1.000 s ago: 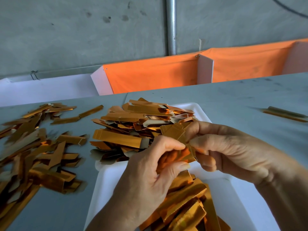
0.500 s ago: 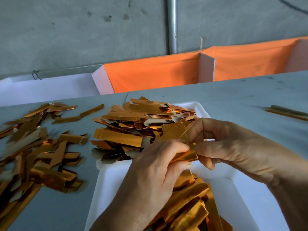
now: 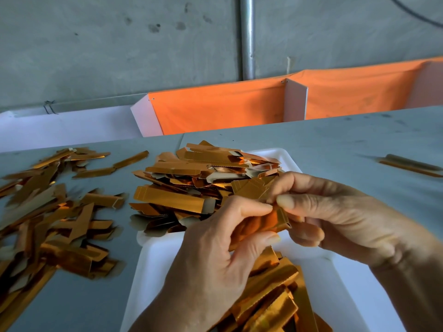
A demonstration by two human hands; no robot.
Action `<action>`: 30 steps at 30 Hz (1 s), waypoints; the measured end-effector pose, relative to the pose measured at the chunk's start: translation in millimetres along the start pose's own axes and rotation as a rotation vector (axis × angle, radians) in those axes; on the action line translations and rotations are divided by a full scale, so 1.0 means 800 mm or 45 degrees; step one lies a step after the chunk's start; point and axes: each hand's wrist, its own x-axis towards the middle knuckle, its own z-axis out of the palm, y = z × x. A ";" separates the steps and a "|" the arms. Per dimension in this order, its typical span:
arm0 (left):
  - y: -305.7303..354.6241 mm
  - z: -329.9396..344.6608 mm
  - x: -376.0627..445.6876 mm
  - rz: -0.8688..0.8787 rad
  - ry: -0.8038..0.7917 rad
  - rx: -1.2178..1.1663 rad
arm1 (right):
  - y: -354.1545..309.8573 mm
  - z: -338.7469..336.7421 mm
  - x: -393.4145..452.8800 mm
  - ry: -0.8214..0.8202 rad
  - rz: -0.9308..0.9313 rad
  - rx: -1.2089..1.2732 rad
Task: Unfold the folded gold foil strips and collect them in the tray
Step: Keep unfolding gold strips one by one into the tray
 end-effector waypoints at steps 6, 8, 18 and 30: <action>-0.007 0.001 0.003 -0.149 0.009 -0.150 | 0.008 0.003 0.006 0.073 0.024 -0.004; -0.009 0.002 0.003 -0.167 0.005 -0.175 | 0.009 0.003 0.006 0.096 0.036 -0.008; -0.014 0.006 0.005 -0.275 -0.060 -0.194 | 0.007 0.004 0.007 0.172 0.163 -0.189; -0.015 0.004 0.004 -0.355 -0.338 0.280 | 0.014 -0.007 0.012 0.874 0.024 -1.217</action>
